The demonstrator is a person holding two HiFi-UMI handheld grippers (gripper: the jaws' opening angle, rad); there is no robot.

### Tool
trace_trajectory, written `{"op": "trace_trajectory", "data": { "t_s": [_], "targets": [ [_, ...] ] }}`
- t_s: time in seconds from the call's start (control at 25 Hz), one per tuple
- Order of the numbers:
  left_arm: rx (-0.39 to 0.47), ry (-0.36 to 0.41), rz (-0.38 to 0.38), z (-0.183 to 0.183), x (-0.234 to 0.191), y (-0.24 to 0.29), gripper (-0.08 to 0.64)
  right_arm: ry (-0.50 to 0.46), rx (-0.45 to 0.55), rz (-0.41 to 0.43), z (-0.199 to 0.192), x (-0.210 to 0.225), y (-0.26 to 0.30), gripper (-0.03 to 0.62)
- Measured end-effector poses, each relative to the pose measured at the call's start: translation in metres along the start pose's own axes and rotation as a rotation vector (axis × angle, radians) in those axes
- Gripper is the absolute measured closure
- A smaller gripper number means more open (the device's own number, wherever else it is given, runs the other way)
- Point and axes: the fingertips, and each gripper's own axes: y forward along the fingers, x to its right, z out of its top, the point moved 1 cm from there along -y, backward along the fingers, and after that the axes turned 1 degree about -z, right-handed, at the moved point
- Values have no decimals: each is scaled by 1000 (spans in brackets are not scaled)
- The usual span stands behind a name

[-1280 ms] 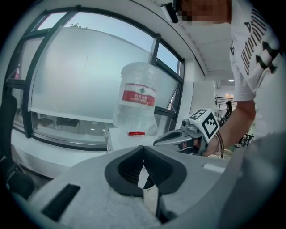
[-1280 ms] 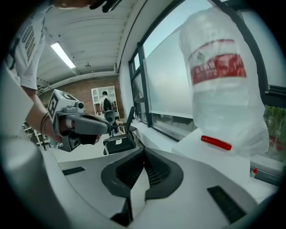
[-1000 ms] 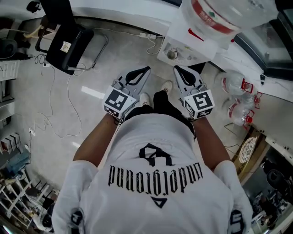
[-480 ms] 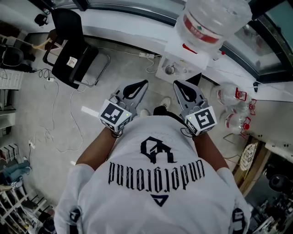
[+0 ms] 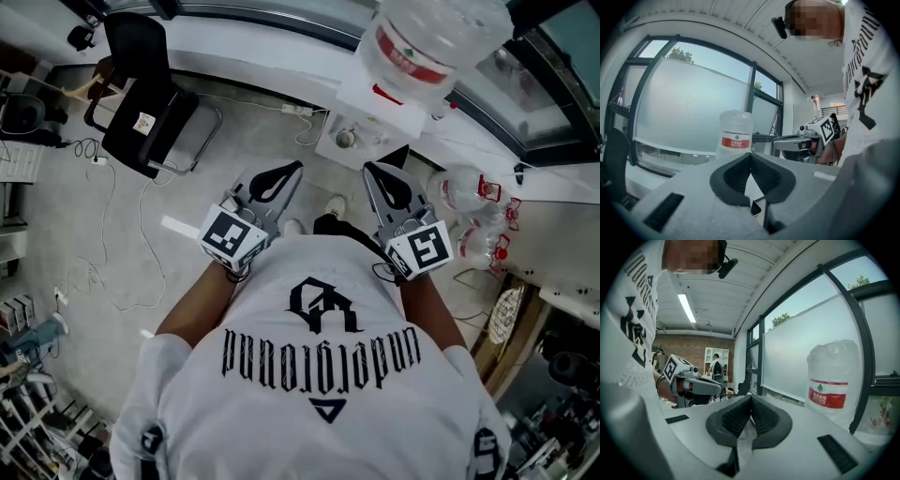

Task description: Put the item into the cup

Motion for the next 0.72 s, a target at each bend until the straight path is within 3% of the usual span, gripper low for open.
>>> {"op": "trace_trajectory", "data": {
  "t_s": [0.4, 0.72],
  "targets": [
    [-1, -3, 30, 2, 18, 4, 548, -17, -29, 48, -8, 13, -24, 577],
    [-13, -23, 54, -2, 71, 41, 548, -13, -42, 114, -21, 41, -69, 577]
  ]
}}
